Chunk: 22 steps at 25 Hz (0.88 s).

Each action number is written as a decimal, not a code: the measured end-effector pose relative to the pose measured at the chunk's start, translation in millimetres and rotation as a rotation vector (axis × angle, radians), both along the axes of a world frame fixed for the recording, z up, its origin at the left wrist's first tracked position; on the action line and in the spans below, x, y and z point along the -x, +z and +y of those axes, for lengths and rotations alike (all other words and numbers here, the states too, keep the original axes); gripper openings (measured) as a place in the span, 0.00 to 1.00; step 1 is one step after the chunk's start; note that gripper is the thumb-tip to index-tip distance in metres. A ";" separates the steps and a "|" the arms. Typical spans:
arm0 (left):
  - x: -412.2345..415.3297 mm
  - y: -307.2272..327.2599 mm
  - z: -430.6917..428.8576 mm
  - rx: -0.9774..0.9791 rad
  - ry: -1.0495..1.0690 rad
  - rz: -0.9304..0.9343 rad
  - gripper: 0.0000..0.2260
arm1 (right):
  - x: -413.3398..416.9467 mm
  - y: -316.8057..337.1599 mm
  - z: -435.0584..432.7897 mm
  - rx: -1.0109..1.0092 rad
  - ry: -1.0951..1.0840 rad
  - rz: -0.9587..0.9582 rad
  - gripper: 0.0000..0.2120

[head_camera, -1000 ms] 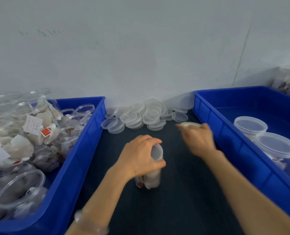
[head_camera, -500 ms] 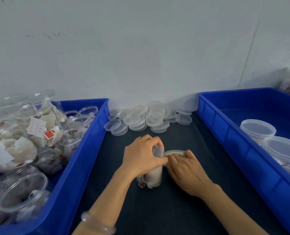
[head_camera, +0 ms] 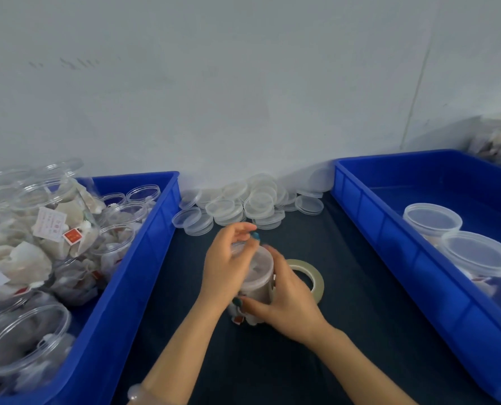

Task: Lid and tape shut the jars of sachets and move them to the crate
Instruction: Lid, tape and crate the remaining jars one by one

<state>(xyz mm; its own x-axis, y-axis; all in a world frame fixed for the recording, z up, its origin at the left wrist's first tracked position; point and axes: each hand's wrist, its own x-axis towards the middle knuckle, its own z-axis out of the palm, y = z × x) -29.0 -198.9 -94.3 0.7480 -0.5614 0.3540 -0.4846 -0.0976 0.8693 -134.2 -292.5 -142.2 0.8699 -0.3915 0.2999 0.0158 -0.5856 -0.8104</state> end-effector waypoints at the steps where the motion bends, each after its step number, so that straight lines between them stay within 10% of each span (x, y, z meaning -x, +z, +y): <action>1: 0.3 -4.3 4.6 0.136 -0.004 0.078 0.07 | 0.0 4.4 0.6 0.009 -0.016 -0.020 0.44; 5: 3.9 -34.2 17.1 0.242 -0.036 0.292 0.12 | 2.9 39.1 -20.9 -0.055 -0.130 -0.239 0.35; 11: -1.5 -70.6 24.9 -0.241 -0.113 0.304 0.11 | 11.3 116.6 -156.2 -0.064 -0.804 -0.575 0.45; 22: -4.6 -78.1 26.4 -0.315 -0.099 0.223 0.12 | 48.1 76.7 -275.5 0.146 -0.965 0.701 0.54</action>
<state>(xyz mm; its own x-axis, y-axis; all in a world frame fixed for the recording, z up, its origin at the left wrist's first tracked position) -24.4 -172.5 -172.4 0.7242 -0.6895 -0.0119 -0.3076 -0.3385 0.8893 -182.3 -568.1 -65.5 0.2284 -0.9732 -0.0257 -0.8978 -0.2003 -0.3922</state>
